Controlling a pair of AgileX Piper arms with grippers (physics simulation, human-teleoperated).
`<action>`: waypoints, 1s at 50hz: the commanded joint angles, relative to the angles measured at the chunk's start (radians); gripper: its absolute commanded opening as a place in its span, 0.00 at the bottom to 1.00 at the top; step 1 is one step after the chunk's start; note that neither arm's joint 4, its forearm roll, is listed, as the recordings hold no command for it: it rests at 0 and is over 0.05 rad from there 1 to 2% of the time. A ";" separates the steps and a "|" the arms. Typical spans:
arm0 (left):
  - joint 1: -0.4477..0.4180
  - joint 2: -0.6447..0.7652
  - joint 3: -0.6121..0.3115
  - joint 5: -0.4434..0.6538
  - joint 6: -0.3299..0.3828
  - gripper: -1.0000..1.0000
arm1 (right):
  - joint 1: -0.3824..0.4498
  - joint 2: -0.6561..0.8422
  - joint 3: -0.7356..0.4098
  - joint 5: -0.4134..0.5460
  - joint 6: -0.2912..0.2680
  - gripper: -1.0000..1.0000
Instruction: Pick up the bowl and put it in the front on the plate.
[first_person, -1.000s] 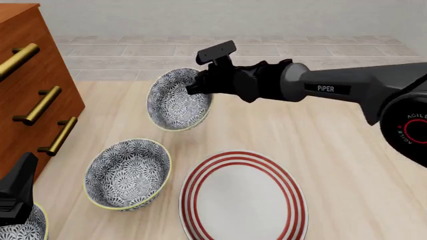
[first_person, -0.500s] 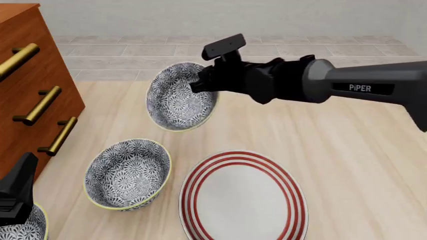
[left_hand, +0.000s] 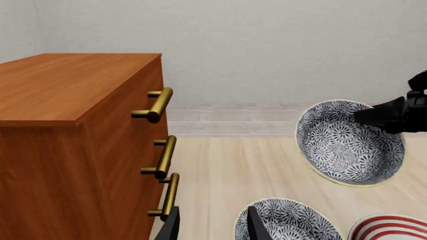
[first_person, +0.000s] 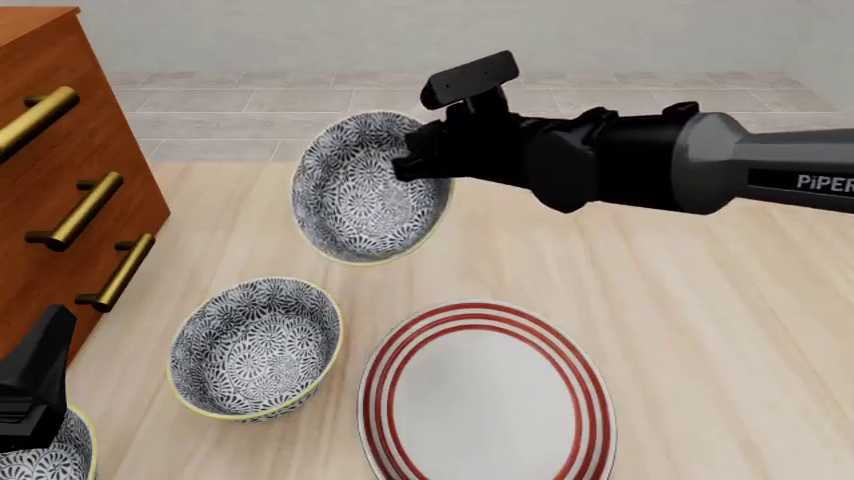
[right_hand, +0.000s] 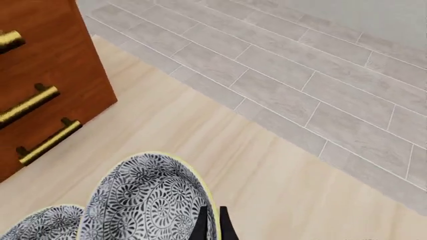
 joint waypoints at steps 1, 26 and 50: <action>0.000 0.000 0.000 0.000 0.000 1.00 | 0.018 -0.092 0.055 0.001 0.006 0.00; 0.000 0.000 0.000 0.000 0.000 1.00 | 0.034 -0.195 0.135 0.014 0.013 0.00; 0.000 0.000 0.000 0.000 0.000 1.00 | 0.047 -0.288 0.206 0.040 0.019 0.00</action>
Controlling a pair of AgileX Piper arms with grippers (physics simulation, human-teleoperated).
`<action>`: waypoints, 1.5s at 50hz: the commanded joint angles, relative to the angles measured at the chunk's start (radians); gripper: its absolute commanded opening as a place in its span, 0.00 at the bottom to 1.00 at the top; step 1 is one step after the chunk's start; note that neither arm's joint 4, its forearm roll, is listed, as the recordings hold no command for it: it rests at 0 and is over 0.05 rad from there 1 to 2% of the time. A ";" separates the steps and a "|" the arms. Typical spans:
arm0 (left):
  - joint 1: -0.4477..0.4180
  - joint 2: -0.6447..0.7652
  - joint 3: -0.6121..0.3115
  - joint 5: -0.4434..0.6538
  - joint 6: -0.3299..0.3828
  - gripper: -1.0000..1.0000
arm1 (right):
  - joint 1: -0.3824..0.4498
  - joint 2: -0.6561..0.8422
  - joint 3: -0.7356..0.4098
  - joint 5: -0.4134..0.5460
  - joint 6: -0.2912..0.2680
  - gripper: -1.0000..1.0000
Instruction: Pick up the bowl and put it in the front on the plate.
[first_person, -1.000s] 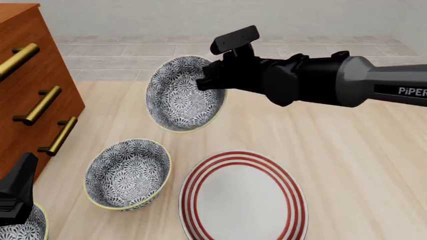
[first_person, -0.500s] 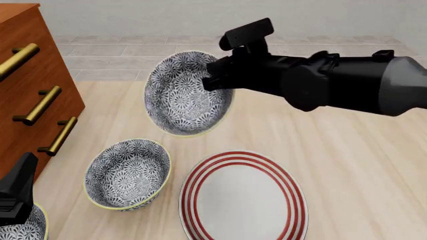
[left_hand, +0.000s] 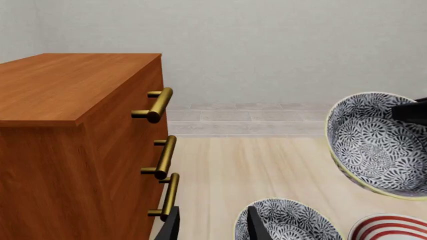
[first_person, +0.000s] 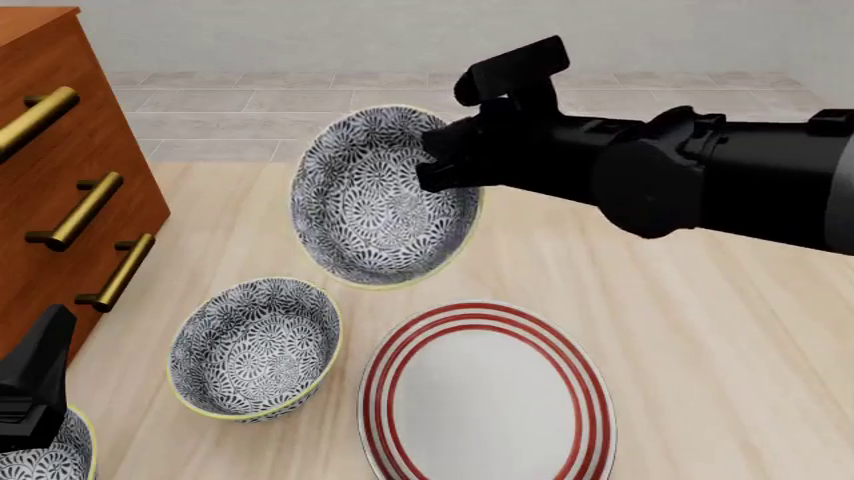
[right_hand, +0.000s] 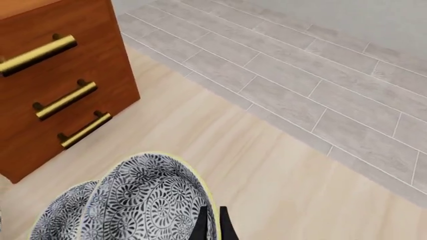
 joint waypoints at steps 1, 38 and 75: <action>0.000 0.000 0.000 0.000 0.000 1.00 | 0.008 -0.050 0.027 0.014 0.007 0.00; 0.000 0.000 0.000 0.000 0.000 1.00 | 0.020 -0.148 0.144 0.020 0.035 0.00; 0.000 0.000 0.000 0.000 0.000 1.00 | 0.021 -0.225 0.255 0.008 0.057 0.00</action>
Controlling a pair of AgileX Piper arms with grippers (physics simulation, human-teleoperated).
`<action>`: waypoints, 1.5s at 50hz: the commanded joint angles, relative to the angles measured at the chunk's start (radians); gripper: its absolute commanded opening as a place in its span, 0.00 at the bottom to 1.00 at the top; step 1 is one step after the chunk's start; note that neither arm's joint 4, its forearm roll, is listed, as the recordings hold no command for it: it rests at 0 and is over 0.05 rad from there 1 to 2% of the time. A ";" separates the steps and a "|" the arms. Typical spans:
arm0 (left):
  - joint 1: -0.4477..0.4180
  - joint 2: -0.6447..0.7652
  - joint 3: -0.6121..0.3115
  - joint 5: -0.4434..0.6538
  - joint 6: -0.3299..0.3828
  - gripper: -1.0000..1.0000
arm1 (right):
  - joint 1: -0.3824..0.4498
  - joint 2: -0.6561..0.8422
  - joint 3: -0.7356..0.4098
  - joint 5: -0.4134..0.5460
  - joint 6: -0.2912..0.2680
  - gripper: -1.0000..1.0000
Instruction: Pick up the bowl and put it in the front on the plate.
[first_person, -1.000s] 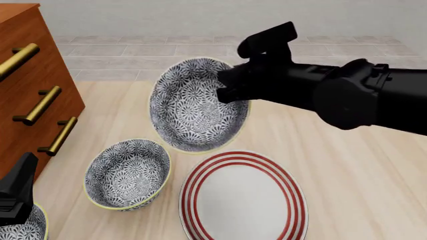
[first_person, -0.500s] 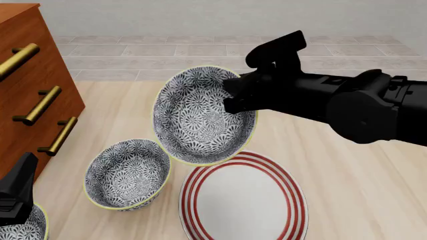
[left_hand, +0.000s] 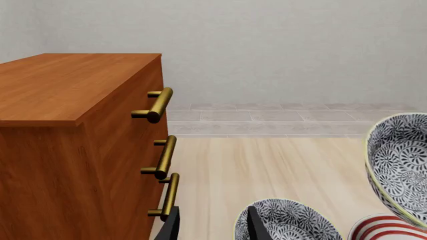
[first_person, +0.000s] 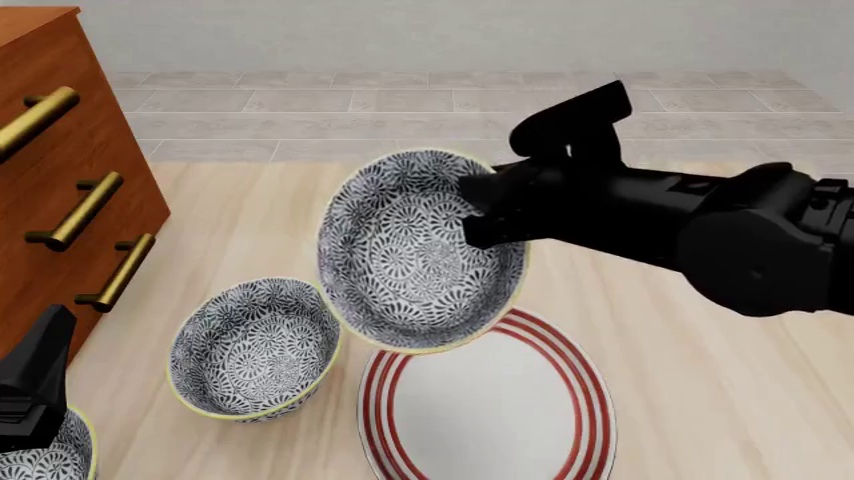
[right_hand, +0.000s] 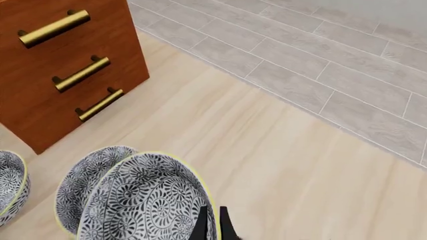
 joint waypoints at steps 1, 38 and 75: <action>0.000 0.000 0.000 0.000 0.000 1.00 | 0.002 -0.020 0.027 -0.003 0.009 0.00; 0.000 0.000 0.000 0.000 0.000 1.00 | 0.014 -0.050 0.114 -0.002 0.040 0.00; 0.000 0.000 0.000 0.000 0.000 1.00 | -0.023 -0.059 0.209 -0.027 0.071 0.00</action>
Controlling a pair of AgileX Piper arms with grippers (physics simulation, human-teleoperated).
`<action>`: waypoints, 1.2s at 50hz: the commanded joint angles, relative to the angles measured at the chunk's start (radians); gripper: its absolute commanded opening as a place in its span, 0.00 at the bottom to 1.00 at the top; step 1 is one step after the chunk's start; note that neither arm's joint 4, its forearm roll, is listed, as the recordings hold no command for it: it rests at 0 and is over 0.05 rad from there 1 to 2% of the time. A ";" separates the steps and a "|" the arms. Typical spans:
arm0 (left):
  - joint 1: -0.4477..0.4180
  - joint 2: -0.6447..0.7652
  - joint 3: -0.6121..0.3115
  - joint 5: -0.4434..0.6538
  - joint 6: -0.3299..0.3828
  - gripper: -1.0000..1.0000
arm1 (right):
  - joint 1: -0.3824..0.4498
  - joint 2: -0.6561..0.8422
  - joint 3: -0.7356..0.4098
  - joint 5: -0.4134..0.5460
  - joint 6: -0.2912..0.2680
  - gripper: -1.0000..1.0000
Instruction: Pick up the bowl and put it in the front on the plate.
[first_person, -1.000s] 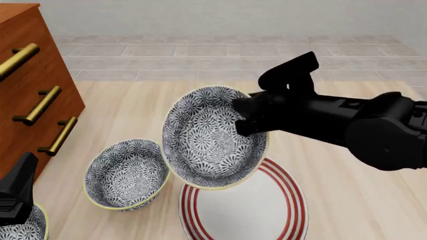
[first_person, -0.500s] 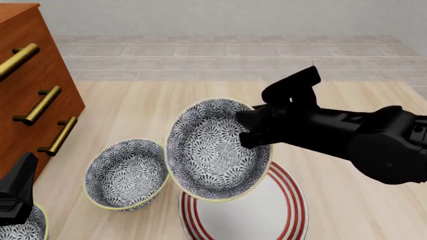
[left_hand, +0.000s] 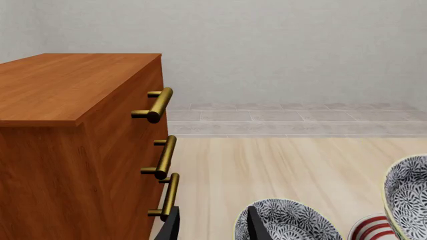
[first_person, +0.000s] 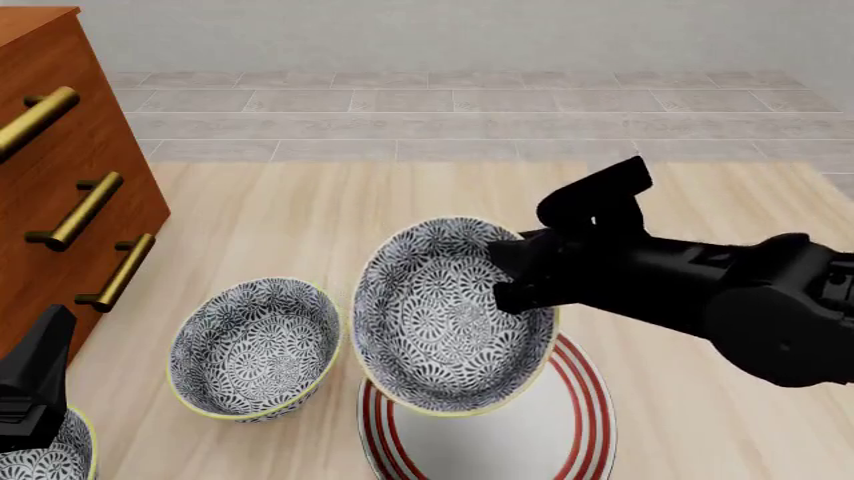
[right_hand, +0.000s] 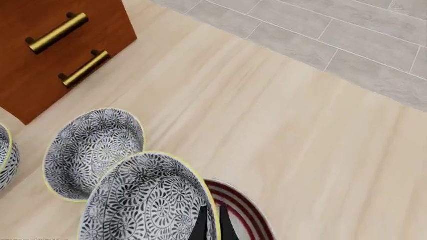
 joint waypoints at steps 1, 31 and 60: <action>0.000 0.000 0.000 0.000 0.000 1.00 | -0.005 -0.008 0.026 -0.011 0.019 0.00; 0.000 0.000 0.000 0.000 0.000 1.00 | 0.009 -0.048 0.104 -0.008 0.056 0.00; 0.000 0.000 0.000 0.000 0.000 1.00 | 0.003 -0.036 0.155 -0.036 0.072 0.00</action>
